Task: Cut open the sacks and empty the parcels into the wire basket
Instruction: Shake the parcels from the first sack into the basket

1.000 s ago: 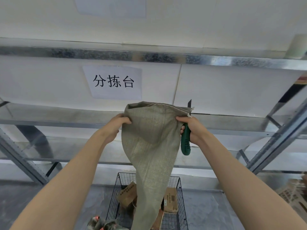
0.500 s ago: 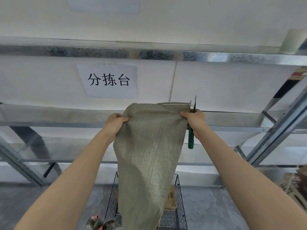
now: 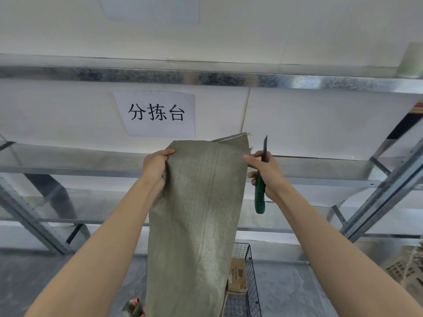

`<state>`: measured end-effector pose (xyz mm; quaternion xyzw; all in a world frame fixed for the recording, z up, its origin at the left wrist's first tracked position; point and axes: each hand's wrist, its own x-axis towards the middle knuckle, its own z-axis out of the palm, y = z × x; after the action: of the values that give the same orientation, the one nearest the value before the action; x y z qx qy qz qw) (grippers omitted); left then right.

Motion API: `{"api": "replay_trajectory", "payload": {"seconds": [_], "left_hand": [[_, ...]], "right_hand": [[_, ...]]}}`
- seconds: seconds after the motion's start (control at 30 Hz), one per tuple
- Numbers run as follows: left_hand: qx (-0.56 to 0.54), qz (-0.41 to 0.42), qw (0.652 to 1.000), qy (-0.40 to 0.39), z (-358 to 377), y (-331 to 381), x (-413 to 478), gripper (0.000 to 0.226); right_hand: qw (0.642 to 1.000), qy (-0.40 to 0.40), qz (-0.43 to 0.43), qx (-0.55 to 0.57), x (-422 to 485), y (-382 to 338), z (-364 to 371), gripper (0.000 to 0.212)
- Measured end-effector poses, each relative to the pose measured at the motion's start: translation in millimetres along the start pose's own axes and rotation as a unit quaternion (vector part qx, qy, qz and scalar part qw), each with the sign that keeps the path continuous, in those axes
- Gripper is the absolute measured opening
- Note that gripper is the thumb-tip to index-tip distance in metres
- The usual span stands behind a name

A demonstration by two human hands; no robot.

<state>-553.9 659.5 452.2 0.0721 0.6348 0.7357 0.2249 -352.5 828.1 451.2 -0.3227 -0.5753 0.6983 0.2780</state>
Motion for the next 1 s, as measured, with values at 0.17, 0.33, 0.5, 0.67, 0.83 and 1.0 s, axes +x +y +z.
{"api": "replay_trajectory", "payload": {"seconds": [0.17, 0.33, 0.5, 0.67, 0.83, 1.0], "left_hand": [[-0.035, -0.005, 0.999, 0.011, -1, 7, -1, 0.039], [0.014, -0.022, 0.997, -0.071, -9, 21, -3, 0.032], [0.317, 0.01, 0.93, -0.186, -18, 37, -7, 0.05], [0.476, 0.09, 0.854, -0.193, -13, 32, -10, 0.009], [0.48, 0.129, 0.85, -0.173, -17, 27, -10, 0.044], [0.384, 0.059, 0.901, -0.194, -25, 30, -10, 0.015]], "right_hand": [[0.987, -0.067, -0.045, -0.138, -8, 7, 6, 0.071], [0.981, -0.051, -0.076, -0.17, -6, 4, 11, 0.058], [0.972, 0.01, -0.119, -0.204, -3, -1, 15, 0.042], [0.953, 0.046, -0.122, -0.273, 4, -2, 19, 0.034], [0.939, -0.024, -0.101, -0.328, 3, -7, 13, 0.022], [0.919, -0.01, -0.121, -0.376, 7, -10, 5, 0.013]]}}
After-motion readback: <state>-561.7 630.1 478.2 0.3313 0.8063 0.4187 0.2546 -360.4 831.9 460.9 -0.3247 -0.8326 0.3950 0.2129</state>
